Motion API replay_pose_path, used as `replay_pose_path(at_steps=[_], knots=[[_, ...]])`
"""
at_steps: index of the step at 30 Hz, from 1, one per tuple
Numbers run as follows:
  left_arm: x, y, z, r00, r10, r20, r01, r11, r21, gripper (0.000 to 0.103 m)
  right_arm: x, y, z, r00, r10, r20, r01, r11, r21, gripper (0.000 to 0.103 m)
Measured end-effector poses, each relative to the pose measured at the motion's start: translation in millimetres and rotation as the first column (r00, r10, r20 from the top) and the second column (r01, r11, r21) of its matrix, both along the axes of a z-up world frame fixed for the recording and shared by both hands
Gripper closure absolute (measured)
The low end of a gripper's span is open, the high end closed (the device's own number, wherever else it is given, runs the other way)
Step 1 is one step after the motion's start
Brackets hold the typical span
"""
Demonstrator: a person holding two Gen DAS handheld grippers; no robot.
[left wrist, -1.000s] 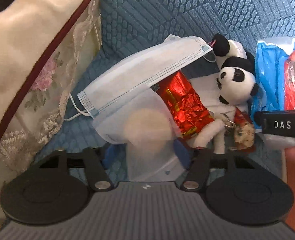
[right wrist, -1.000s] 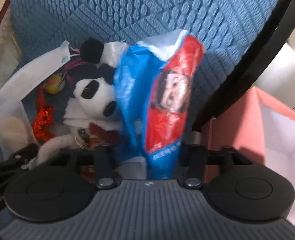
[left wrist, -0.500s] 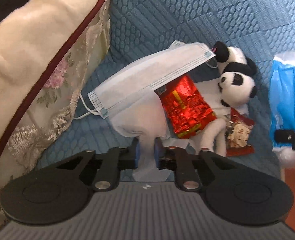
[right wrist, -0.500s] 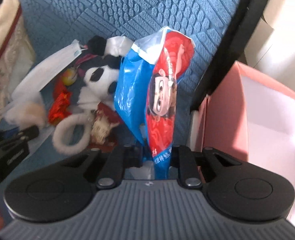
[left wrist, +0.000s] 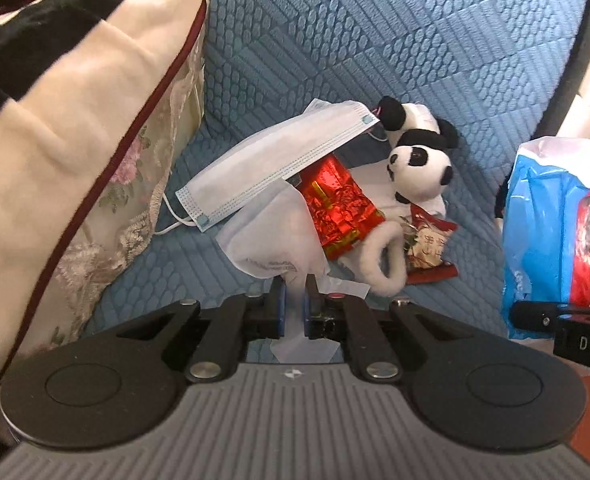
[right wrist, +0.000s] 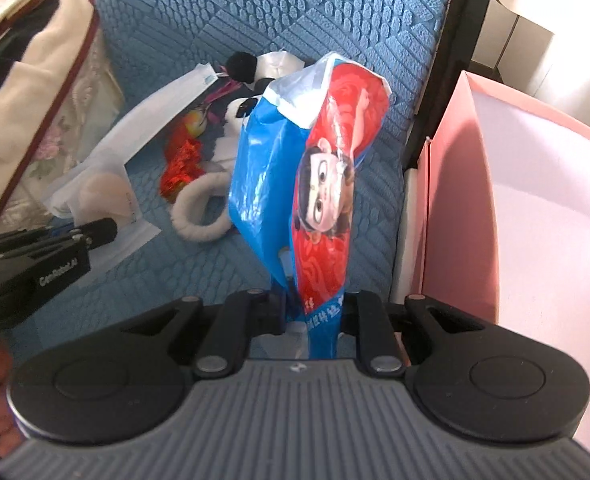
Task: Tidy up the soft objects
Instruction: 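Lift and carry the packet and tissue over the pink box with both tools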
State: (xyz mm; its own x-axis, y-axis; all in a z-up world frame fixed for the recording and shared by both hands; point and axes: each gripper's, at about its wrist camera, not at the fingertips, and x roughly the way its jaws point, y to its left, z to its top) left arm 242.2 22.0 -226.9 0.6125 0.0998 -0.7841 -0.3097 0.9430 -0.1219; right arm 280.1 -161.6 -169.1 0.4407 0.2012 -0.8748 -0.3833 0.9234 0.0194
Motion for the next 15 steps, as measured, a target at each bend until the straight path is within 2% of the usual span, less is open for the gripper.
replay_pose_path(at_steps=[15], knots=[[-53.8,-17.9,23.7,0.998,-0.062,-0.005,0.062,0.998,0.000,0.093,-59.5,-22.7,8.6,0.998,-0.055,-0.029,0.057,0.995,0.076,0.084]])
